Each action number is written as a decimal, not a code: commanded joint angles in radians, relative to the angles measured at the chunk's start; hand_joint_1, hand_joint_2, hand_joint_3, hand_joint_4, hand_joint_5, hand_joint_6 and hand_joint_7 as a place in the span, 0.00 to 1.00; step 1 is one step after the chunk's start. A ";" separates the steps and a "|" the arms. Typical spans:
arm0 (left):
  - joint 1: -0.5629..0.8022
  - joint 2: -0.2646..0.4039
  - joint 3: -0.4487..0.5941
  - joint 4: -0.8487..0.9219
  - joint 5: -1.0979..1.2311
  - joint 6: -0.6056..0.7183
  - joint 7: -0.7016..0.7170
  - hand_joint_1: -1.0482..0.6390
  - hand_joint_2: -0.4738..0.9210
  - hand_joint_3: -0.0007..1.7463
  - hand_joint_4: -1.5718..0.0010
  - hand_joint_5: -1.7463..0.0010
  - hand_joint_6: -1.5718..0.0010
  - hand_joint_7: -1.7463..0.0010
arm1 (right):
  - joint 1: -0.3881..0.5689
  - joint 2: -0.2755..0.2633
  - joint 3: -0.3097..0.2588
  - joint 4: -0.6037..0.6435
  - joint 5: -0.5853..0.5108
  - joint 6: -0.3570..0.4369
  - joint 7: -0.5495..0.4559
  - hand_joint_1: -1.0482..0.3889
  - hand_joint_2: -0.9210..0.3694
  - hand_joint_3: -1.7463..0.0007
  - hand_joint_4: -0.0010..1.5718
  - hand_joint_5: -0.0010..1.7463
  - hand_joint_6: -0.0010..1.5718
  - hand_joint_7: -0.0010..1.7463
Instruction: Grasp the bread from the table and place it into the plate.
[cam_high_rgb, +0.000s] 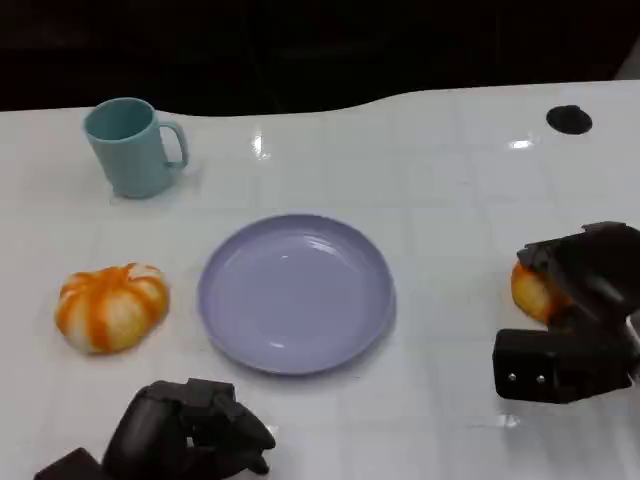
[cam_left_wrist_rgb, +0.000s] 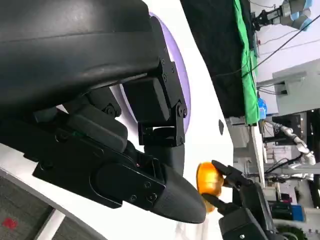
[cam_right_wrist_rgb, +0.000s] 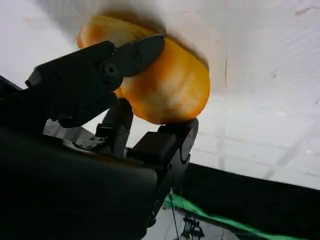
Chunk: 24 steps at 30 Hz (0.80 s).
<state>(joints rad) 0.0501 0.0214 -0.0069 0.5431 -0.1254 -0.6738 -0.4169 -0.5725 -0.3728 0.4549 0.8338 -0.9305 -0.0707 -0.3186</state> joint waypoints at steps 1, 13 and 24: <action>0.005 0.011 0.004 -0.008 -0.007 -0.001 0.002 0.00 0.99 0.00 0.24 0.42 0.17 0.61 | 0.009 -0.004 0.017 0.075 0.033 -0.055 -0.085 0.65 0.02 1.00 0.51 1.00 0.50 0.74; 0.006 0.008 0.003 -0.008 -0.001 0.004 0.009 0.00 0.98 0.00 0.23 0.43 0.17 0.61 | 0.045 -0.010 0.023 0.026 0.071 -0.190 -0.323 0.70 0.07 0.99 0.57 1.00 0.59 0.72; 0.001 0.007 0.002 -0.003 0.002 0.001 0.011 0.00 0.99 0.00 0.23 0.43 0.17 0.61 | 0.109 0.010 -0.004 -0.227 0.141 -0.304 -0.285 0.76 0.24 0.72 0.64 1.00 0.65 0.70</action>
<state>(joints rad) 0.0505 0.0190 -0.0083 0.5415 -0.1251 -0.6701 -0.4162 -0.4862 -0.3641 0.4706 0.6732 -0.8240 -0.3440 -0.6259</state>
